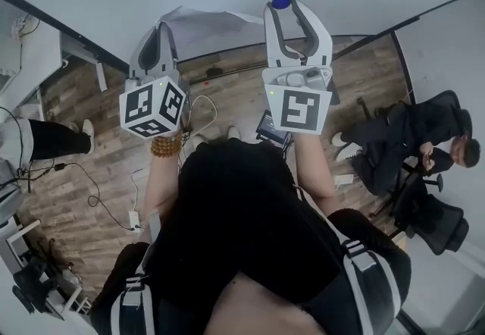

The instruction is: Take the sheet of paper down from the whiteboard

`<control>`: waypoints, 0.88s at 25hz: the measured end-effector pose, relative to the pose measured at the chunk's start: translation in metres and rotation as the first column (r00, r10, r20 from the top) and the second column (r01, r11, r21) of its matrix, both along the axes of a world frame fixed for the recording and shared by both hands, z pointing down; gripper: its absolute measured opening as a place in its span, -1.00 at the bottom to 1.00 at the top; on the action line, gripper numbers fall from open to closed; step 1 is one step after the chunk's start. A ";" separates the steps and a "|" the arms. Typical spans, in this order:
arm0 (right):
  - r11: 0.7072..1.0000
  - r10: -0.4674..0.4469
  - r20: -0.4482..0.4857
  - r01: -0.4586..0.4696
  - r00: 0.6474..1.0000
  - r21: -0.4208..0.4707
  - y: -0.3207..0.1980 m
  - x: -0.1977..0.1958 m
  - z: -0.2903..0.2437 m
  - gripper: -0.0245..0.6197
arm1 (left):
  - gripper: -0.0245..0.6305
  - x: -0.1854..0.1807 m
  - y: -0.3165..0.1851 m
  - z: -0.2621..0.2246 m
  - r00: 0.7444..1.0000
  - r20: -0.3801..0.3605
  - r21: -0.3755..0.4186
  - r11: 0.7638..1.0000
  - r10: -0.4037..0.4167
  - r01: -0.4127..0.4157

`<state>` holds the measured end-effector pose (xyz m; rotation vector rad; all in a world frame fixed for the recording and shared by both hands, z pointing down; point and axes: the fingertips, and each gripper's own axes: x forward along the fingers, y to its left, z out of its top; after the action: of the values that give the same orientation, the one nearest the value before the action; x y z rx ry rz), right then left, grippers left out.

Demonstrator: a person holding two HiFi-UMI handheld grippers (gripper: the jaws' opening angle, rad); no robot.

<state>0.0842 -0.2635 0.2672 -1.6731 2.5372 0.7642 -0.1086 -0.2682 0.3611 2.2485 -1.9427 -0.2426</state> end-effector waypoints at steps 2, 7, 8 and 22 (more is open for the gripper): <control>1.000 -0.007 0.012 0.008 1.000 -0.022 0.002 0.000 0.010 -0.55 | -0.90 -0.001 0.004 0.002 1.000 0.005 0.001 1.000 -0.012 0.012; 0.998 -0.005 0.031 0.007 1.000 -0.065 0.006 0.004 0.035 -0.55 | -0.90 -0.002 0.011 0.005 0.998 0.041 0.006 0.999 -0.041 0.041; 0.997 -0.002 0.040 0.005 0.999 -0.074 0.007 0.005 0.039 -0.55 | -0.90 -0.003 0.013 0.005 0.997 0.062 0.013 0.999 -0.051 0.050; 0.994 -0.002 0.104 0.014 0.995 -0.110 0.024 0.001 0.054 -0.56 | -0.90 0.011 0.018 0.008 0.975 0.210 0.036 0.997 -0.074 0.068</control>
<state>0.0851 -0.2390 0.3212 -1.6844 2.5563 0.5299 -0.0972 -0.2500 0.3692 2.3094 -2.1390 -0.0407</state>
